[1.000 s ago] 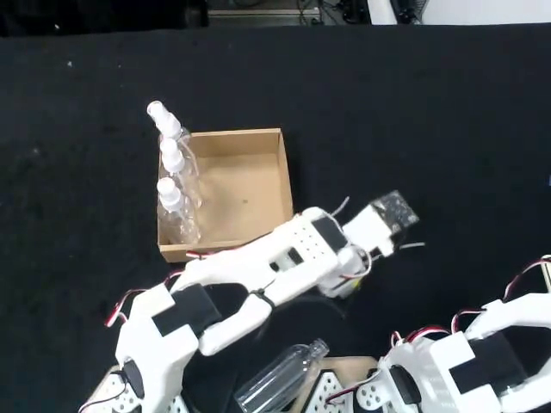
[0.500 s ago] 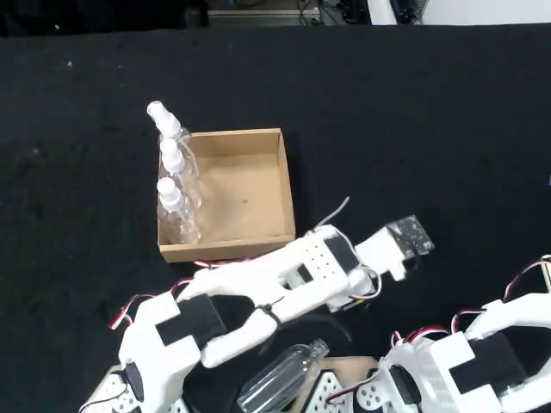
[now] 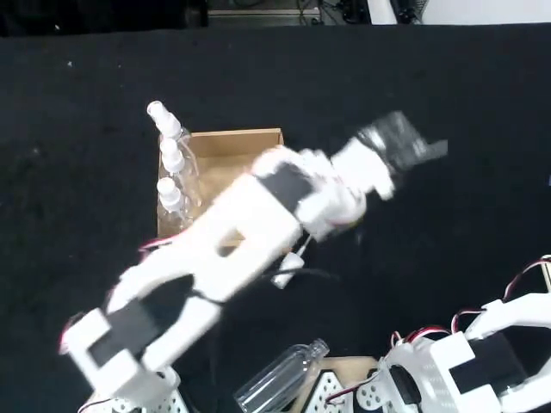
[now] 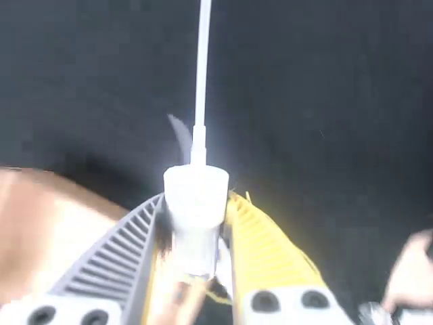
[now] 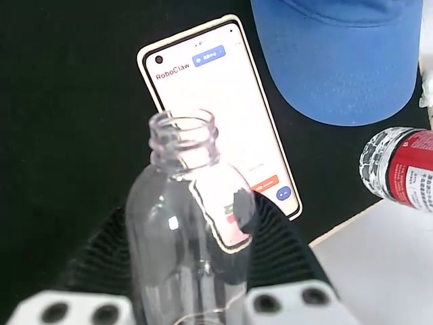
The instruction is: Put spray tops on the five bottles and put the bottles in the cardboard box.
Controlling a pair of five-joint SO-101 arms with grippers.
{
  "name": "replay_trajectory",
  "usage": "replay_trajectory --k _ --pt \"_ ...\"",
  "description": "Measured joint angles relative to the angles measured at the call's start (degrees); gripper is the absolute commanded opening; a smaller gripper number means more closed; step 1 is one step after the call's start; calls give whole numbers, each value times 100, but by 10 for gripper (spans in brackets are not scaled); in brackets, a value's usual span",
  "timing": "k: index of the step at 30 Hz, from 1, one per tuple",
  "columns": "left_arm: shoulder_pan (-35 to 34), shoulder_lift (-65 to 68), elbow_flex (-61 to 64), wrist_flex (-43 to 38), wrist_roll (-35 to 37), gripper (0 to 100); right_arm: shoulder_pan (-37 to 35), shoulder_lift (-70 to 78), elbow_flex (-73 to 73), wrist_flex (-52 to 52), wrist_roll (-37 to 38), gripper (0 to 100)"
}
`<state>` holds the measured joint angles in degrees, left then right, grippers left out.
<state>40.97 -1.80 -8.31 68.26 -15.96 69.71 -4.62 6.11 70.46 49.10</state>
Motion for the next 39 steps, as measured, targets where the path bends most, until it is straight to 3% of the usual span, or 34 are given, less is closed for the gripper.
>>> replay_trajectory --k 5,10,17,23,26,31,39 --pt "-730 -1503 -800 18 -18 61 0 0 0 0 -246 11" --pt "-2374 -2567 -1248 44 0 61 -255 0 -167 114 -624 11" --pt "-5029 -2760 -1257 615 308 61 -1442 -853 -299 1037 -1310 11" --pt "-6980 -2769 -1125 1284 334 61 -2646 -1881 325 1143 -2075 11" --pt "-7587 -2769 -484 1319 149 61 -3341 -2400 1099 1116 -2453 11" --pt "-8079 -2787 1319 1204 -378 61 -4352 -3253 2690 167 -3086 11" --pt "-8686 -2787 3921 387 -1046 66 -5486 -3745 4976 -1626 -3235 11"
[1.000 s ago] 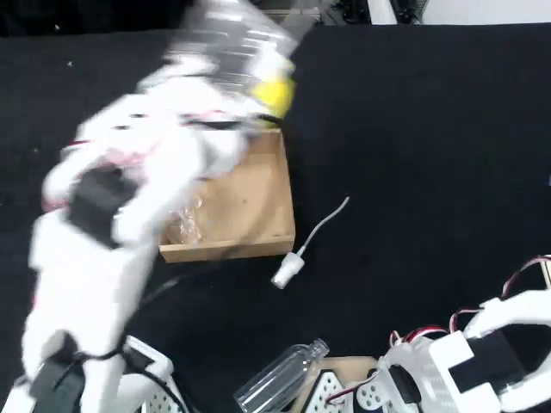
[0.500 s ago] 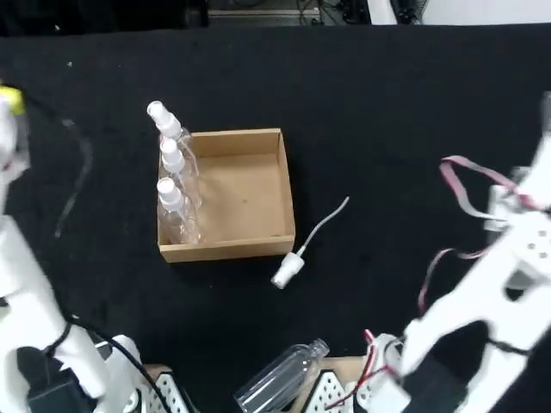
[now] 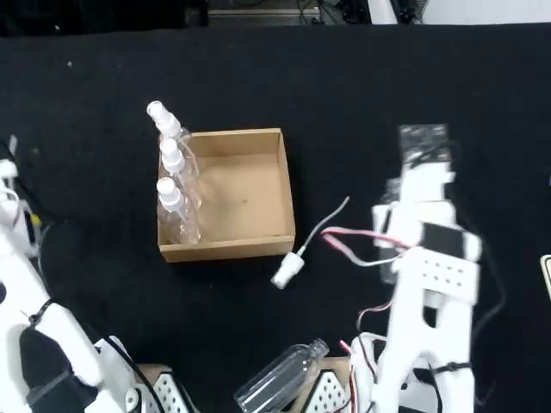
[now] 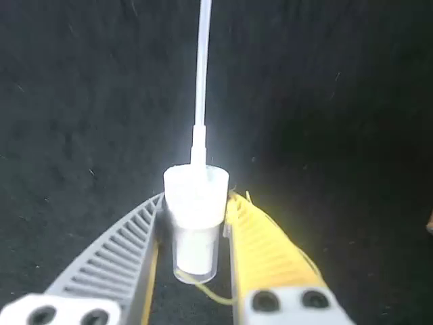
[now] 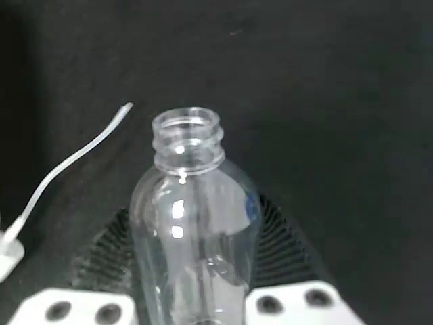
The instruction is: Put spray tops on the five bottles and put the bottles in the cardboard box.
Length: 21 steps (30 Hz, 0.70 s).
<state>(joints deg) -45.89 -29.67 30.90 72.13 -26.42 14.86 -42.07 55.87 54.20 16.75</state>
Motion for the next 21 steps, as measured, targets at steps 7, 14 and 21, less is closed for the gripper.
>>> replay_trajectory --k 7,14,21 --pt "-431 0 1582 -1178 -738 138 -475 -9 756 -624 -492 11" --pt "-651 0 2391 -1802 -1705 289 -492 -9 809 -659 -571 11" --pt "-985 -9 2418 -1881 -2787 289 -492 -18 1248 -774 -571 11"
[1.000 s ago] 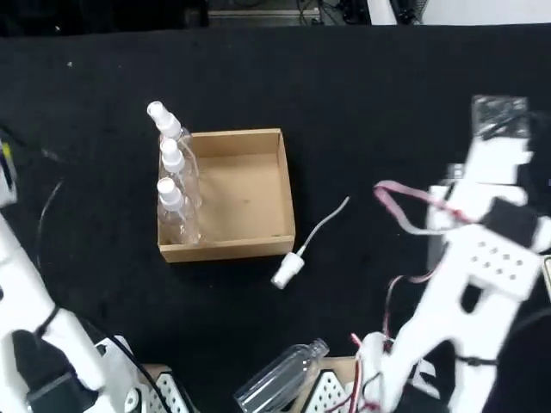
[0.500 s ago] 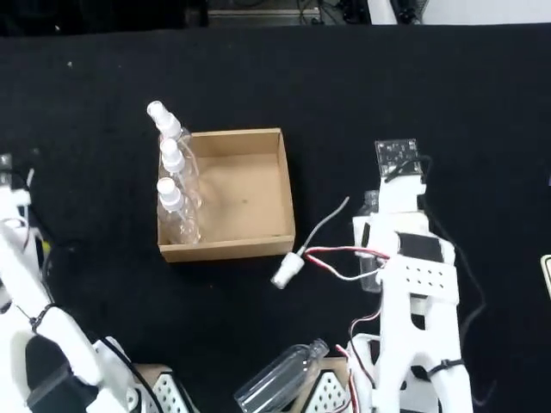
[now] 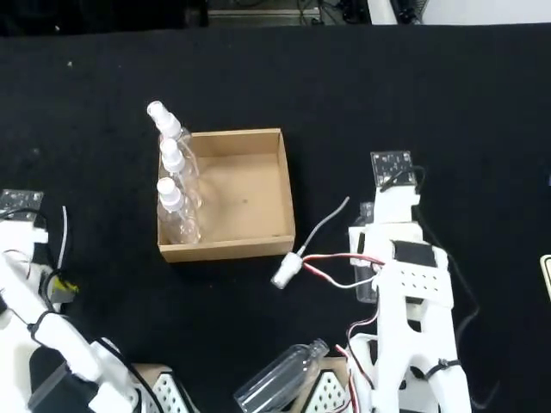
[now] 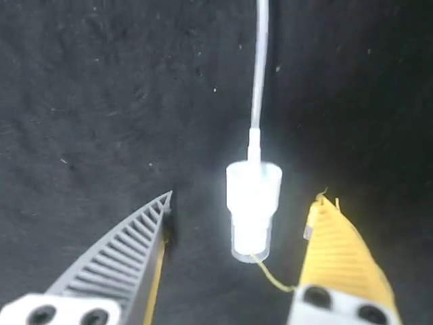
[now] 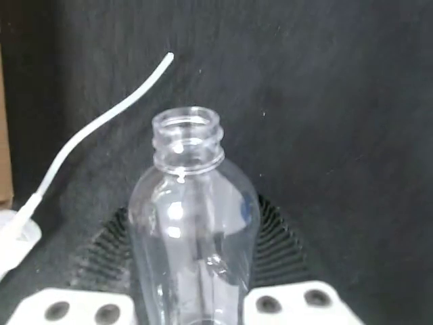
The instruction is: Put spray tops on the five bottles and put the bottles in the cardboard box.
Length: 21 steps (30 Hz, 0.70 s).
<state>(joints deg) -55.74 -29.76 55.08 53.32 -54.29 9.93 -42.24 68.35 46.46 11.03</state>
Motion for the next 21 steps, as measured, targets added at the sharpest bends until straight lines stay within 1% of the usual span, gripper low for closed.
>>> replay_trajectory --k 8,12,14,16,21 --pt "-448 0 44 -9 -1371 289 0 0 141 -167 -9 11" --pt "-598 0 88 -53 -1864 289 -26 0 141 -167 0 11" --pt "-651 0 88 -352 -1934 289 -26 0 141 -167 0 11" --pt "-747 0 167 -853 -1952 289 -26 0 141 -167 0 11" --pt "-835 0 782 -2435 -2004 289 -26 0 141 -167 0 11"
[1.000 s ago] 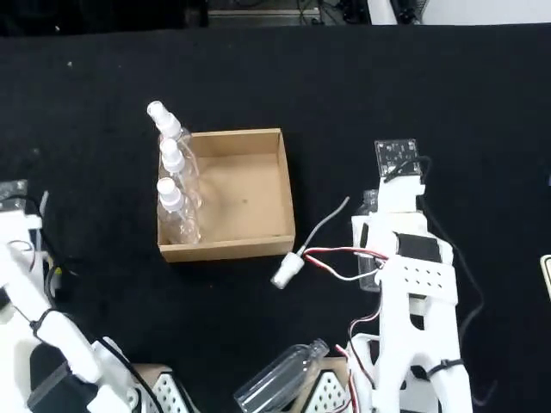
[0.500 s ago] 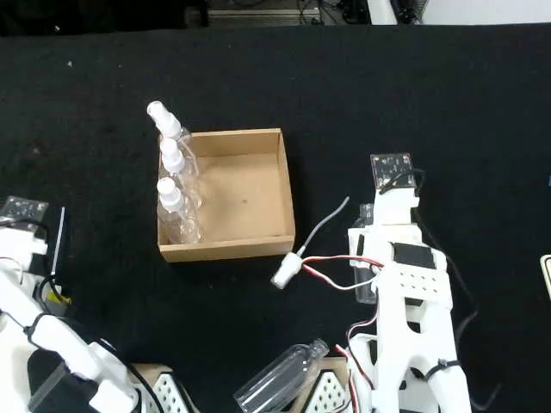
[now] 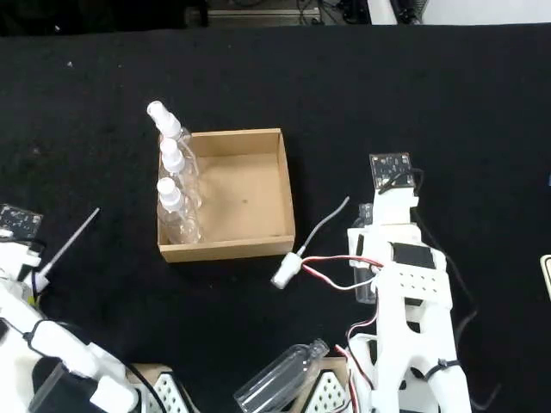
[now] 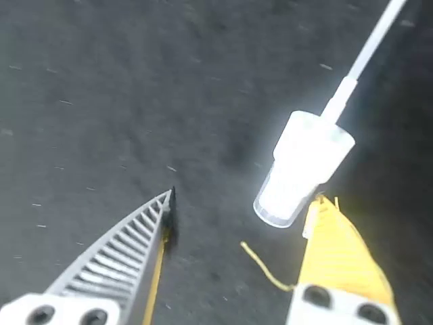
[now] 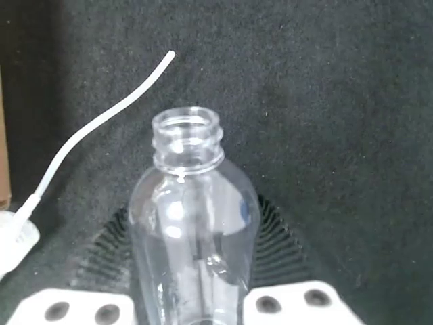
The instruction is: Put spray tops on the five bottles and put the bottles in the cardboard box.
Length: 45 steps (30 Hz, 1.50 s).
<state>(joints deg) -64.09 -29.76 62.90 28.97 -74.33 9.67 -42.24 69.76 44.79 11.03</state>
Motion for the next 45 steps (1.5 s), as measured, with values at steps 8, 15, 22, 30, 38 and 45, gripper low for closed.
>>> replay_trajectory --k 8,15,22,30,38,45 --pt "-18 0 352 -1310 176 289 0 0 0 0 0 11" --pt "-53 0 -571 -299 1143 289 0 0 0 0 0 11" --pt "158 334 -2391 2752 3727 291 0 0 0 0 0 11" --pt "334 1916 -3314 3965 8501 292 0 0 0 0 0 11" --pt "325 2673 -3815 4044 10479 293 0 0 0 0 0 11" --pt "466 3174 -3824 3965 11130 289 0 0 0 0 0 11"
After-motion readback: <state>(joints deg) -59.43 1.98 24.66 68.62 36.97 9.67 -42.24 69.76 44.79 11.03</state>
